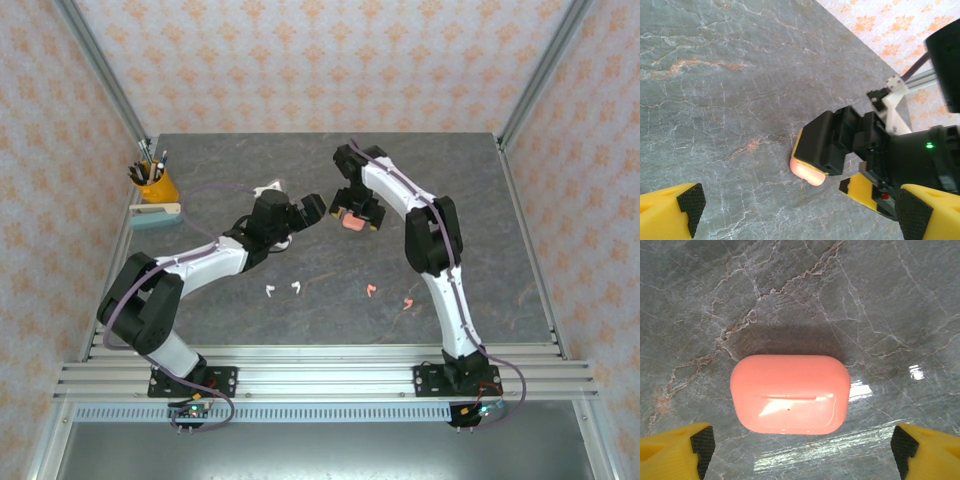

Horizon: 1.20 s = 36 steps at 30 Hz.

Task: Insert the wireless bluetooth earbuds into the charging case

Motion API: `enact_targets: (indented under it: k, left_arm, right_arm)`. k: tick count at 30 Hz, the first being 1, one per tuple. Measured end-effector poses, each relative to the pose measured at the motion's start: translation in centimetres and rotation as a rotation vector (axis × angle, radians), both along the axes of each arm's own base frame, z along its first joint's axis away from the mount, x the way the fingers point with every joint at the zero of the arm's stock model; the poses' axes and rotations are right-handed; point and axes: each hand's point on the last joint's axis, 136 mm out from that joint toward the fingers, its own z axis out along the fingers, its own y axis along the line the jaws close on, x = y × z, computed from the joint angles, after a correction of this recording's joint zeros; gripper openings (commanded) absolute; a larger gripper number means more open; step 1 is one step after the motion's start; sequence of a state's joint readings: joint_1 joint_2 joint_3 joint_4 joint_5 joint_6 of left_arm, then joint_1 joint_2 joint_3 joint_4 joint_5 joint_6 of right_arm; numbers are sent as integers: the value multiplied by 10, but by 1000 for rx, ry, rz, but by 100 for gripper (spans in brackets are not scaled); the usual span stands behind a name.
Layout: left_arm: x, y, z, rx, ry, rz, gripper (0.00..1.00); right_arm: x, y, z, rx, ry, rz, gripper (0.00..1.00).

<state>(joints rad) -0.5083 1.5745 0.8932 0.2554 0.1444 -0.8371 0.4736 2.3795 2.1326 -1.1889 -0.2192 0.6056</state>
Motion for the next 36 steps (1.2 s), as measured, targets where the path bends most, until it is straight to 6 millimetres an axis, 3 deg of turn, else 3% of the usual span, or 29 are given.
enact_targets:
  k: [12, 36]
  left_arm:
    - [-2, 1, 1, -2, 2, 1, 100]
    - [-6, 2, -6, 8, 29, -5, 100]
  right_arm:
    - [4, 7, -24, -45, 23, 50, 85]
    - [7, 7, -24, -64, 4, 63, 75]
